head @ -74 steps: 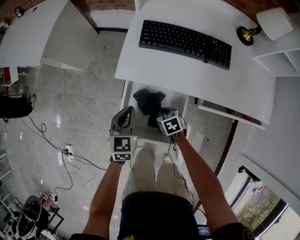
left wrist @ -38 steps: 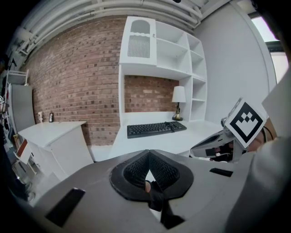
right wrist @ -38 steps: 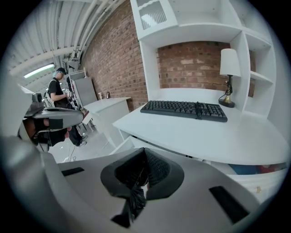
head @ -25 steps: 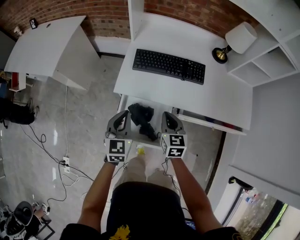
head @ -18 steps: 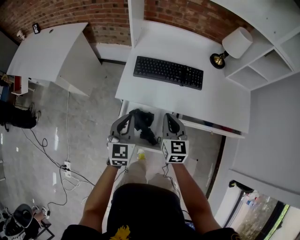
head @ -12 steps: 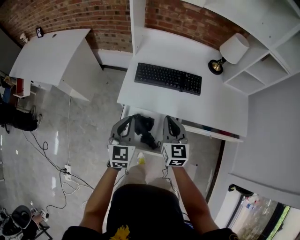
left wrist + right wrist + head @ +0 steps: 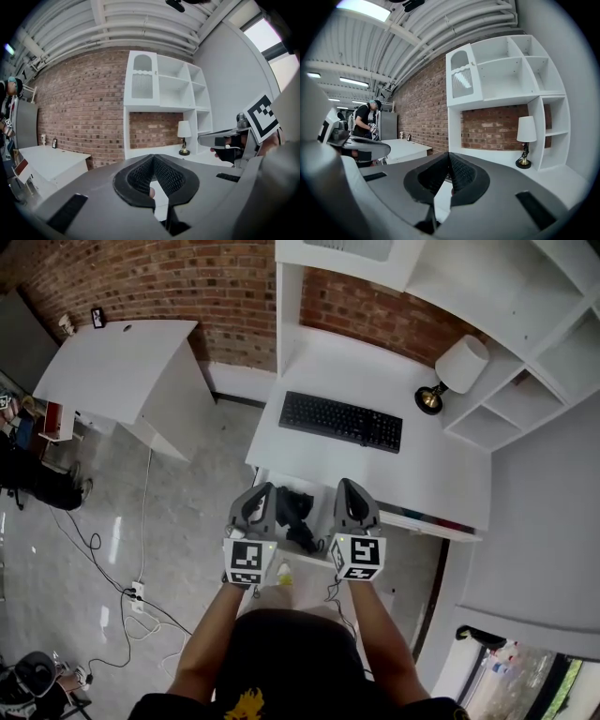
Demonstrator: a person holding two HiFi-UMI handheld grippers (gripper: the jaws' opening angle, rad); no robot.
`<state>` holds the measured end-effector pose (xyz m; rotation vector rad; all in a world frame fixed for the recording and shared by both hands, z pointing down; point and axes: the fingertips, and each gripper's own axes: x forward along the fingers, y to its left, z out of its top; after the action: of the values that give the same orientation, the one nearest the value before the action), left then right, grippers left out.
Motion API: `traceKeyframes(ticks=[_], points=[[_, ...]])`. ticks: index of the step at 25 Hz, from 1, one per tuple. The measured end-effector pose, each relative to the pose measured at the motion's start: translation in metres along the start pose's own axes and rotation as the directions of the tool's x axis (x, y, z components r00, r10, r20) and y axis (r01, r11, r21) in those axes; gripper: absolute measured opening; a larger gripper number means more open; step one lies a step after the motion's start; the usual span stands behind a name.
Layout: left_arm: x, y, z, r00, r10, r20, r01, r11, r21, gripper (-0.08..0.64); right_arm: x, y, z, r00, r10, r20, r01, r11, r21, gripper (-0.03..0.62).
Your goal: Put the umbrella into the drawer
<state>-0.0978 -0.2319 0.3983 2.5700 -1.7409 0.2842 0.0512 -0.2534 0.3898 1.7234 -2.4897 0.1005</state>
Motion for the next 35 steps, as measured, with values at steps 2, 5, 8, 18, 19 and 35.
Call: traceKeyframes(ticks=[2,5,8,18,19,35], points=[[-0.004,0.003,0.008,1.000,0.006,0.012,-0.006,1.000,0.003,0.017,-0.003,-0.001,0.009,1.000,-0.002,0.012,0.002,1.000,-0.010,0.000],[-0.007,0.011,0.023,0.999,0.021,0.048,-0.022,1.000,0.009,0.017,-0.005,-0.004,0.022,1.000,-0.005,0.030,0.005,1.000,-0.003,0.000],[-0.009,0.027,0.033,0.996,0.045,0.071,-0.046,0.999,0.005,0.017,-0.002,-0.002,0.030,0.999,0.011,0.036,-0.011,1.000,0.001,0.000],[-0.014,0.051,0.070,0.994,0.050,0.096,-0.047,0.998,-0.033,0.017,0.007,-0.007,0.069,0.999,0.021,0.037,-0.021,1.000,0.020,0.000],[-0.014,0.051,0.072,0.995,0.043,0.093,-0.040,0.999,-0.035,0.017,0.008,-0.007,0.071,0.999,0.023,0.032,-0.024,0.999,0.022,0.000],[-0.013,0.039,0.103,0.991,-0.040,0.125,0.041,0.999,0.001,0.017,-0.007,-0.011,0.112,0.996,0.035,0.076,-0.037,0.999,0.024,0.000]])
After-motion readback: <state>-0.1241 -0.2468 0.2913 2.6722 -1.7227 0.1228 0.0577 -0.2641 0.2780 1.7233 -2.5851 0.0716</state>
